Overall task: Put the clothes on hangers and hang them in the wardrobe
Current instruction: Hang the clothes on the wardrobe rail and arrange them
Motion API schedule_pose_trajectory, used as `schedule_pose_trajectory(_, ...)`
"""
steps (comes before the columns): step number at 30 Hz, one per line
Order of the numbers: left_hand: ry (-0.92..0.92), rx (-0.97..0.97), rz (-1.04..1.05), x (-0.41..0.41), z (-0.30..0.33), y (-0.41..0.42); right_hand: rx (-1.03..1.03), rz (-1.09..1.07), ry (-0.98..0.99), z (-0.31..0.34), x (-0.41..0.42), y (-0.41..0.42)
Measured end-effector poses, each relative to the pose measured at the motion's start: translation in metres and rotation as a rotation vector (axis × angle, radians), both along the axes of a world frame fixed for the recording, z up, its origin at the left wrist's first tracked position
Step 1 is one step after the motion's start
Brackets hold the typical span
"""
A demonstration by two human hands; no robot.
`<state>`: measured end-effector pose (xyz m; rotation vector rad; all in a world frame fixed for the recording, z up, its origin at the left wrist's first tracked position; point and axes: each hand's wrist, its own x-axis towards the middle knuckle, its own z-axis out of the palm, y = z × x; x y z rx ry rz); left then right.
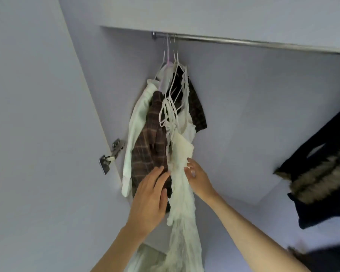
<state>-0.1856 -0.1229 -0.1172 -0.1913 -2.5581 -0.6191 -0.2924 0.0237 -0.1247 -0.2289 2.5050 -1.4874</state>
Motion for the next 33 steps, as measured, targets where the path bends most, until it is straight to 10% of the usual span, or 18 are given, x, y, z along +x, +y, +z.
schedule_pose_trajectory(9,-0.66,-0.012,-0.018,0.104,-0.316,0.053,0.329,-0.08,-0.4,-0.308,0.103,0.11)
schedule_pose_trajectory(15,-0.763,-0.23,-0.111,0.085,-0.507,0.052,0.418,-0.126,-0.52,-0.502,0.123,0.136)
schedule_pose_trajectory(25,-0.917,0.193,0.187,-0.025,-0.732,0.072,0.716,-0.088,-0.309,-0.711,0.069,0.127)
schedule_pose_trajectory(33,-0.772,0.426,0.239,-0.044,-0.724,0.086,-0.107,-0.551,-0.526,-0.717,0.055,0.1)
